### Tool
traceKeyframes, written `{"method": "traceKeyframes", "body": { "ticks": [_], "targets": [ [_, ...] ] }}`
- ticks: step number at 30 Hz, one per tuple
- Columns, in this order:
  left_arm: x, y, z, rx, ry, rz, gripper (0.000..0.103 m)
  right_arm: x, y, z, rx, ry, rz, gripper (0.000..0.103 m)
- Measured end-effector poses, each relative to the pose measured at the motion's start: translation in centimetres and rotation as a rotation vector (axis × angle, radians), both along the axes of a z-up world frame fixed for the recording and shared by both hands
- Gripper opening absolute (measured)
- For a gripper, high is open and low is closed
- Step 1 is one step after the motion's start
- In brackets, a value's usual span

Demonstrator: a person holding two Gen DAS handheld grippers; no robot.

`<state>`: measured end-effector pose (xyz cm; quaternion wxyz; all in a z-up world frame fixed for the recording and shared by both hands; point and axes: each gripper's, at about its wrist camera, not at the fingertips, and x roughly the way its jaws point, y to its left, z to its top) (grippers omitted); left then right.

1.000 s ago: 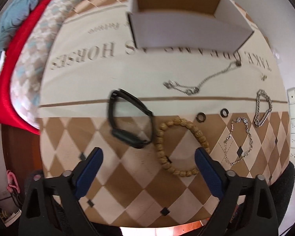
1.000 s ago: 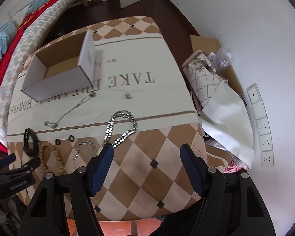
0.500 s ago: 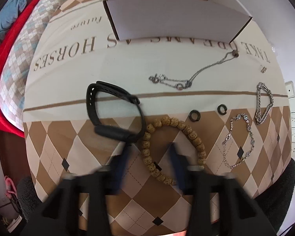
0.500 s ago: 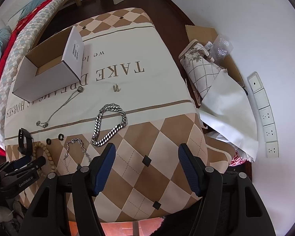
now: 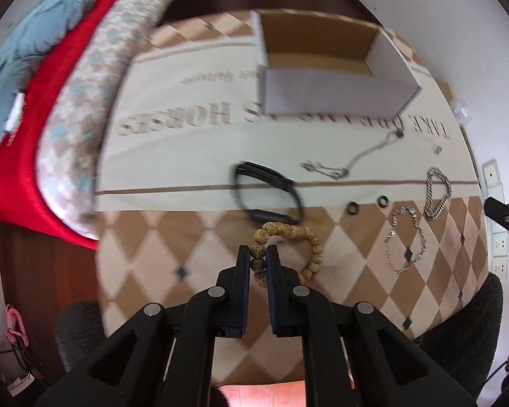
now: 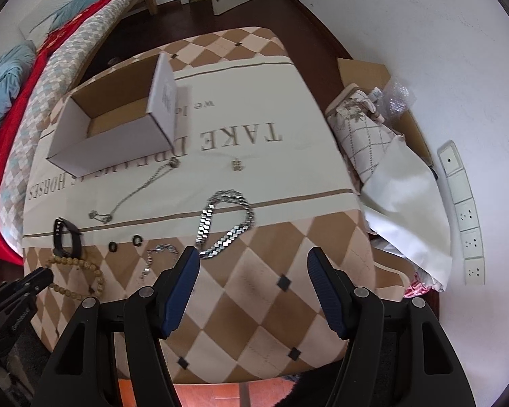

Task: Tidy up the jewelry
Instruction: 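Lower the left gripper onto the wooden bead bracelet and grasp it, then grasp the black watch band with the right gripper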

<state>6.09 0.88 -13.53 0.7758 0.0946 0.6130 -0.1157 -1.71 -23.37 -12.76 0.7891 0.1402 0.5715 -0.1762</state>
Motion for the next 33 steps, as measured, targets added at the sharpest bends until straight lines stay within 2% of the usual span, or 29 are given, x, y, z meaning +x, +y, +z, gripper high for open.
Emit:
{"method": "traceKeyframes", "body": {
  "ticks": [4, 11, 15, 19, 21, 23, 27, 33],
  "targets": [
    [1.0, 2.9, 0.7, 0.041, -0.024, 0.055, 0.006, 1.6, 2.5, -0.8, 0.060, -0.018, 0.051, 0.068],
    [2.6, 5.9, -0.7, 0.119, -0.038, 0.116, 0.006, 6.5, 10.4, -3.1, 0.195, -0.041, 0.192, 0.067],
    [3.6, 6.5, -2.0, 0.127, -0.032, 0.123, 0.006, 9.2, 14.4, -5.1, 0.195, 0.004, 0.257, 0.053],
    [4.3, 6.3, -2.7, 0.121, -0.029, 0.114, 0.006, 10.5, 16.4, -7.2, 0.167, 0.058, 0.280, 0.041],
    [4.4, 6.1, -2.9, 0.116, -0.028, 0.106, 0.006, 10.8, 16.8, -8.3, 0.157, 0.090, 0.291, 0.031],
    [4.5, 5.8, -2.9, 0.111, -0.026, 0.101, 0.006, 10.9, 17.2, -8.4, 0.128, 0.091, 0.305, 0.027],
    [4.8, 5.7, -3.2, 0.096, -0.020, 0.103, 0.006, 11.3, 17.6, -8.6, 0.094, 0.099, 0.328, 0.013],
    [4.9, 5.9, -3.3, 0.093, -0.016, 0.109, 0.006, 11.3, 17.8, -8.5, 0.077, 0.092, 0.350, 0.004]
  ]
}}
